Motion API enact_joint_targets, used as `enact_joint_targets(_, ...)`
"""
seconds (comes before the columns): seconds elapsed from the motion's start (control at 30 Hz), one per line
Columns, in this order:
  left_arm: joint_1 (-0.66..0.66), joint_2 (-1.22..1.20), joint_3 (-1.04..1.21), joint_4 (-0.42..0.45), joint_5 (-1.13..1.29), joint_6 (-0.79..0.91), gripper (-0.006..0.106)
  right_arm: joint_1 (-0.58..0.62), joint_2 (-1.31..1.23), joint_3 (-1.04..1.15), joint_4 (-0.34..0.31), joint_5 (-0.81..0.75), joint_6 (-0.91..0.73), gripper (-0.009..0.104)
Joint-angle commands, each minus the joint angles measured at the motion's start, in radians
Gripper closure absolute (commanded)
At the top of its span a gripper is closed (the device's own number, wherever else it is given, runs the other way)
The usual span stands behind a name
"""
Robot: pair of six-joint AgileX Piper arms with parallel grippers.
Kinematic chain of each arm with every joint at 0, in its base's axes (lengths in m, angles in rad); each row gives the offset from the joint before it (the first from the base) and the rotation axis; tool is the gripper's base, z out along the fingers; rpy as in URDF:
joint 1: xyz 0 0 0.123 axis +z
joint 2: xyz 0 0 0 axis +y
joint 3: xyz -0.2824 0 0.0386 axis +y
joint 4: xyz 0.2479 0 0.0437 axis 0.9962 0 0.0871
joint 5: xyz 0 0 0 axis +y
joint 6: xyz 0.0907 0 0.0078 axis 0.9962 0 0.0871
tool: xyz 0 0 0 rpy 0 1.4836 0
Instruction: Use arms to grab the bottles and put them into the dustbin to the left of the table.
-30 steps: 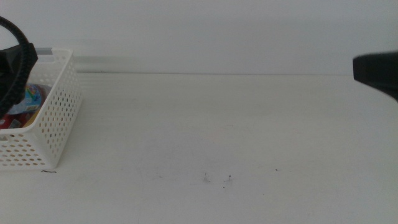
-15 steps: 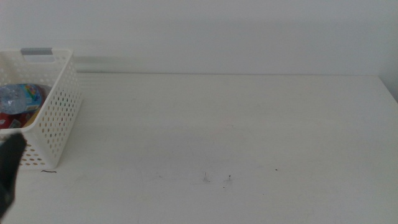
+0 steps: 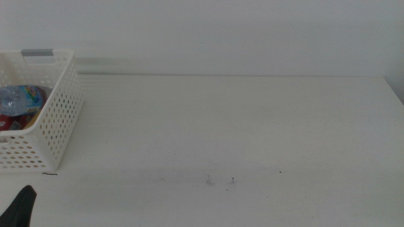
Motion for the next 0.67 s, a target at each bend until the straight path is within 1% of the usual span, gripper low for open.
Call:
enact_joint_targets(0.0, 0.002, -0.005, 0.003, 0.005, -0.019, -0.008, 0.007, -0.006, -0.005, 0.004, -0.015, 0.011, -0.007, 0.004)
enact_joint_targets(0.13, 0.002, -0.005, 0.003, 0.034, -0.026, -0.008, 0.007, -0.006, -0.005, 0.004, -0.014, 0.011, -0.007, 0.004)
enact_joint_targets(0.33, 0.002, -0.005, 0.003, 0.121, -0.028, -0.008, 0.007, -0.006, -0.005, 0.004, -0.014, 0.011, -0.007, 0.004)
enact_joint_targets(0.63, 0.002, -0.005, 0.003, 0.128, -0.028, -0.008, 0.007, -0.006, -0.005, 0.004, -0.014, 0.011, -0.007, 0.004)
